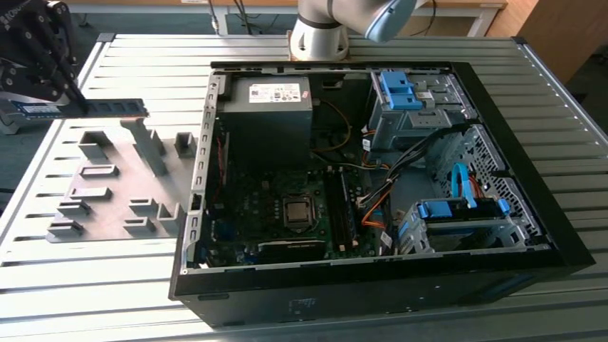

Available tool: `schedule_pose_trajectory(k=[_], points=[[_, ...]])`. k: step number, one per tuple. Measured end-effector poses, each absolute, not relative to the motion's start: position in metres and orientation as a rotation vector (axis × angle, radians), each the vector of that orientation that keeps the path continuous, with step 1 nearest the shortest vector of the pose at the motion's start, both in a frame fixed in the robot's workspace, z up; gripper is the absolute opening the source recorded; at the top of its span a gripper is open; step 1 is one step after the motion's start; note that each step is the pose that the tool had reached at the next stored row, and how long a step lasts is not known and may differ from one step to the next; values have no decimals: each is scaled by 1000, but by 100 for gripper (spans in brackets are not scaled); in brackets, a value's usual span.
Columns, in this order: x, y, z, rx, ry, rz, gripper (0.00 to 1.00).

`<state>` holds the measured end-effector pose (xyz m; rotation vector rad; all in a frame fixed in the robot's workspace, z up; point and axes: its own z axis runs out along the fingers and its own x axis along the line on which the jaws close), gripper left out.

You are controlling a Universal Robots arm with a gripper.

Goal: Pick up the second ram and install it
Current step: 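Pick up the second ram and move it above second insertion slot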

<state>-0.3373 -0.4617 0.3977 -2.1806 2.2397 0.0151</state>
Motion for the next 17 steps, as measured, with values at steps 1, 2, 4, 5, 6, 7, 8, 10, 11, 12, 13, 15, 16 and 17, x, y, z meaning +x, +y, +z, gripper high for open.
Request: schedule_pose_trajectory(k=[1, 2, 4, 5, 6, 7, 8, 10, 11, 12, 13, 15, 16, 17], points=[[-337, -462, 398, -2181, 2240, 15, 14], [-336, -462, 398, -2181, 2240, 15, 14], [-335, -462, 398, -2181, 2240, 15, 14], [-334, -462, 398, -2181, 2240, 15, 14], [-334, -462, 398, -2181, 2240, 15, 14], [-333, -462, 398, -2181, 2240, 15, 14], [-333, -462, 398, -2181, 2240, 15, 14], [-332, -462, 398, -2181, 2240, 15, 14], [-331, -462, 398, -2181, 2240, 15, 14], [-331, -462, 398, -2181, 2240, 15, 14], [-330, -462, 398, -2181, 2240, 15, 14], [-329, -462, 398, -2181, 2240, 15, 14], [-329, -462, 398, -2181, 2240, 15, 14], [-328, -462, 398, -2181, 2240, 15, 14]])
